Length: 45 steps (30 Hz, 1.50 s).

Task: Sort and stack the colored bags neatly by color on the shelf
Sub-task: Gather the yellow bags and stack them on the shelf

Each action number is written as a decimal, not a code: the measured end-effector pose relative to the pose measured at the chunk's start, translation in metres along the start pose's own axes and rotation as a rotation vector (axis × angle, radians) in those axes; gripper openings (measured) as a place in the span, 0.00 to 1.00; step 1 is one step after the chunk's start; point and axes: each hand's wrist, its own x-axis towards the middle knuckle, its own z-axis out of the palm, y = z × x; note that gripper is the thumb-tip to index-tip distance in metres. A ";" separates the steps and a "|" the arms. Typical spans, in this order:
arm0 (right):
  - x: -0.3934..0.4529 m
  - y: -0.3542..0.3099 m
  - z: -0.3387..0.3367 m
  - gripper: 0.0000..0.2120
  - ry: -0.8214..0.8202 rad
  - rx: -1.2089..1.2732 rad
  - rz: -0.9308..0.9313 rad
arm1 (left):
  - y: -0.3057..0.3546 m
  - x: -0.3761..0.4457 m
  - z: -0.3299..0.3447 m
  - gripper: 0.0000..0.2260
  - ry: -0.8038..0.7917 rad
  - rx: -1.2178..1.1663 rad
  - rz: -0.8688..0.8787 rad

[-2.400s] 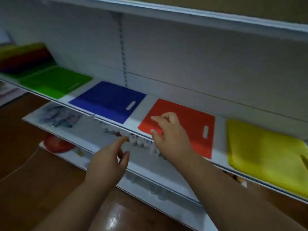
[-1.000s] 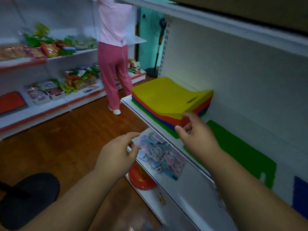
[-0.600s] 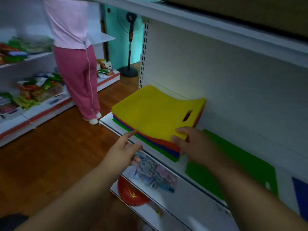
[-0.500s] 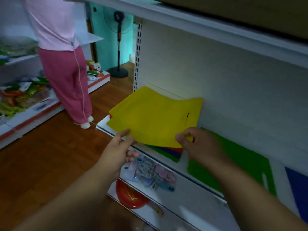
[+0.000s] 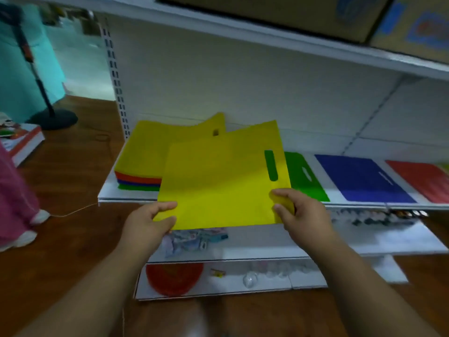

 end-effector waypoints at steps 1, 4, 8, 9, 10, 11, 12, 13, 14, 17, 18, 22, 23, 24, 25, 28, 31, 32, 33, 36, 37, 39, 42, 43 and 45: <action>-0.010 0.005 -0.006 0.15 0.033 -0.020 0.013 | 0.002 -0.002 0.005 0.15 -0.069 0.053 0.038; -0.036 0.024 -0.024 0.15 0.119 -0.072 0.049 | 0.014 -0.007 0.031 0.16 -0.174 0.116 0.155; -0.075 0.057 -0.057 0.15 0.235 -0.046 0.121 | 0.035 -0.025 0.079 0.16 -0.165 0.179 0.316; -0.086 0.067 -0.067 0.15 0.270 -0.049 0.138 | 0.042 -0.029 0.092 0.16 -0.177 0.200 0.364; -0.096 0.078 -0.076 0.15 0.302 -0.066 0.155 | 0.050 -0.032 0.105 0.16 -0.186 0.216 0.414; -0.108 0.090 -0.086 0.15 0.336 -0.087 0.174 | 0.057 -0.034 0.120 0.16 -0.193 0.229 0.458; -0.121 0.104 -0.095 0.15 0.372 -0.108 0.201 | 0.064 -0.035 0.138 0.16 -0.203 0.244 0.493; -0.134 0.119 -0.105 0.15 0.406 -0.129 0.230 | 0.070 -0.037 0.159 0.16 -0.219 0.260 0.526; -0.150 0.137 -0.114 0.15 0.441 -0.144 0.254 | 0.077 -0.042 0.182 0.16 -0.240 0.279 0.564; -0.198 0.197 -0.152 0.15 0.552 -0.190 0.333 | 0.093 -0.070 0.265 0.16 -0.327 0.327 0.676; -0.213 0.217 -0.167 0.15 0.580 -0.209 0.361 | 0.098 -0.082 0.295 0.16 -0.345 0.330 0.693; -0.263 0.297 -0.229 0.15 0.621 -0.260 0.481 | 0.133 -0.126 0.408 0.16 -0.418 0.328 0.745; -0.274 0.316 -0.242 0.15 0.622 -0.270 0.517 | 0.144 -0.134 0.434 0.16 -0.439 0.337 0.770; -0.285 0.333 -0.254 0.16 0.624 -0.269 0.559 | 0.155 -0.143 0.459 0.16 -0.464 0.349 0.788; -0.295 0.349 -0.266 0.16 0.630 -0.260 0.592 | 0.166 -0.152 0.481 0.16 -0.478 0.356 0.806; -0.306 0.397 -0.301 0.16 0.645 -0.251 0.637 | 0.192 -0.172 0.538 0.16 -0.500 0.381 0.825; -0.299 0.445 -0.324 0.15 0.656 -0.246 0.636 | 0.202 -0.173 0.584 0.16 -0.530 0.419 0.831; -0.293 0.460 -0.329 0.15 0.658 -0.234 0.643 | 0.203 -0.169 0.600 0.16 -0.547 0.418 0.818; -0.286 0.476 -0.334 0.15 0.659 -0.218 0.656 | 0.207 -0.163 0.616 0.16 -0.562 0.412 0.811; -0.266 0.524 -0.358 0.16 0.650 -0.221 0.697 | 0.224 -0.143 0.679 0.16 -0.593 0.408 0.824; -0.261 0.538 -0.369 0.16 0.650 -0.226 0.715 | 0.232 -0.137 0.704 0.16 -0.609 0.412 0.841; -0.257 0.563 -0.397 0.16 0.652 -0.231 0.755 | 0.254 -0.130 0.753 0.16 -0.636 0.415 0.882; -0.260 0.599 -0.445 0.16 0.700 -0.259 0.807 | 0.293 -0.136 0.817 0.16 -0.697 0.384 0.895; -0.262 0.613 -0.459 0.16 0.722 -0.284 0.810 | 0.304 -0.139 0.838 0.17 -0.717 0.377 0.909; -0.264 0.646 -0.480 0.16 0.752 -0.315 0.818 | 0.322 -0.144 0.879 0.17 -0.740 0.368 0.942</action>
